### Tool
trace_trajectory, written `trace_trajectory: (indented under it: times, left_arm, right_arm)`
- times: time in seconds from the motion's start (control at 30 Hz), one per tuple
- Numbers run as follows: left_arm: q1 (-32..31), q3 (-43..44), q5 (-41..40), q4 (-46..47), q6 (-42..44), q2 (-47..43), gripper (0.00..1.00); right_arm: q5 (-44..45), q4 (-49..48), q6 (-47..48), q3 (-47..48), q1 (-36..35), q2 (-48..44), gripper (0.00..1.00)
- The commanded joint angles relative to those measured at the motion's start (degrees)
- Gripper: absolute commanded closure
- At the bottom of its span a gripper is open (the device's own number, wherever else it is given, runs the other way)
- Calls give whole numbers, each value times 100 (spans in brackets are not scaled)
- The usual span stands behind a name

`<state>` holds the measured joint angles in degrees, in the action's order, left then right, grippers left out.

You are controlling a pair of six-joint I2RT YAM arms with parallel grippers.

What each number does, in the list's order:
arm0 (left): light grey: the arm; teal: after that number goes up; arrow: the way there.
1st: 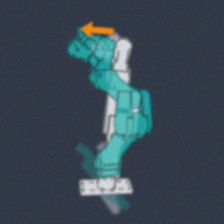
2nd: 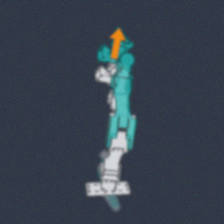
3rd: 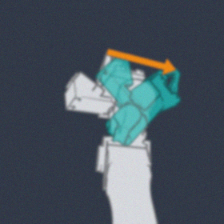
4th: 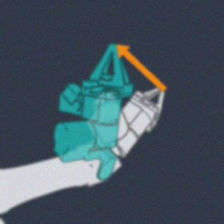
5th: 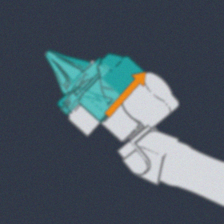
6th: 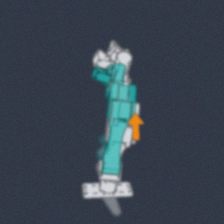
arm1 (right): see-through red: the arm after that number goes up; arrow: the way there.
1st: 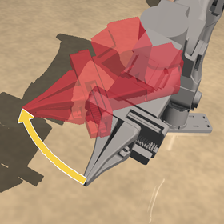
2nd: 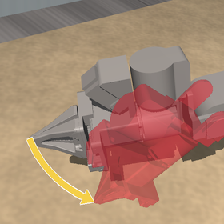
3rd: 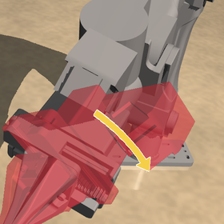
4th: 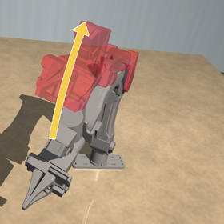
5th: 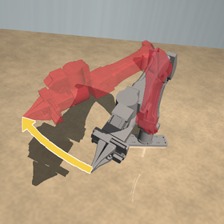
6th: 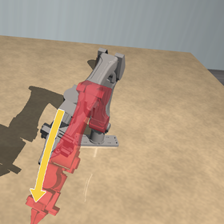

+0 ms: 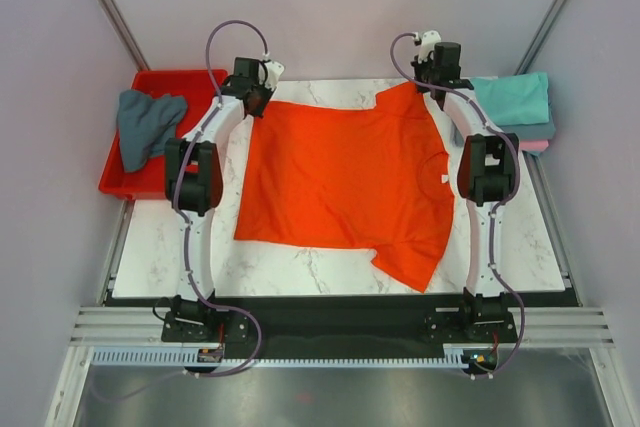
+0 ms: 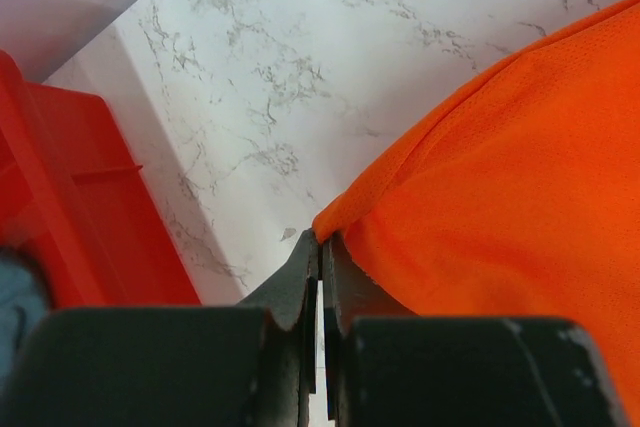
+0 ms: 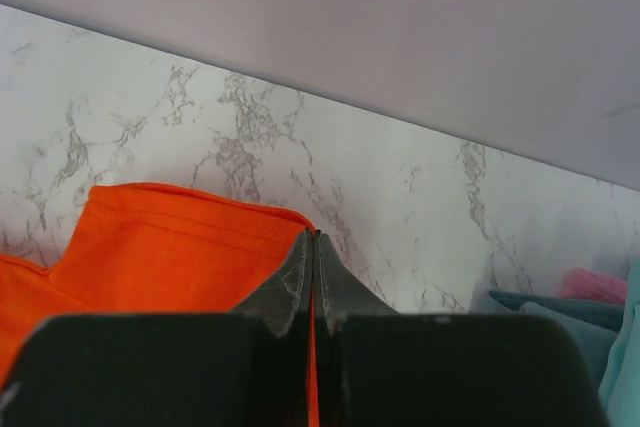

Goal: Fold and stack the t-shirts
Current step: Flatten the tshirt out, then fold the tshirt

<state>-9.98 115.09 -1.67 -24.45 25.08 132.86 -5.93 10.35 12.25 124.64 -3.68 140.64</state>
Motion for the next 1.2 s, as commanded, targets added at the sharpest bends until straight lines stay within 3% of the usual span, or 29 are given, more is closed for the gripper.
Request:
trace_trajectory:
  times: [0.0, 0.27, 0.5, 0.8, 1.17]
  left_arm:
    - [136, -12, -79, -253, -293, -539, 98]
    - [136, -565, 378, -1220, -355, -1402, 98]
    - [136, -1444, 677, -1465, -390, -2158, 98]
    - [136, -2718, 747, -1493, -372, -3010, 98]
    - [145, -3449, 607, -1291, -346, -3354, 98]
  right_arm:
    - [-126, 151, 23, -44, 131, -502, 100]
    - [-689, 985, 93, -870, 175, -1617, 100]
    - [-1067, 1232, 111, -2397, 140, -2969, 100]
    - [-1155, 1250, 251, -4174, 131, -4341, 100]
    - [-1182, 1496, 366, -5238, 131, -5362, 100]
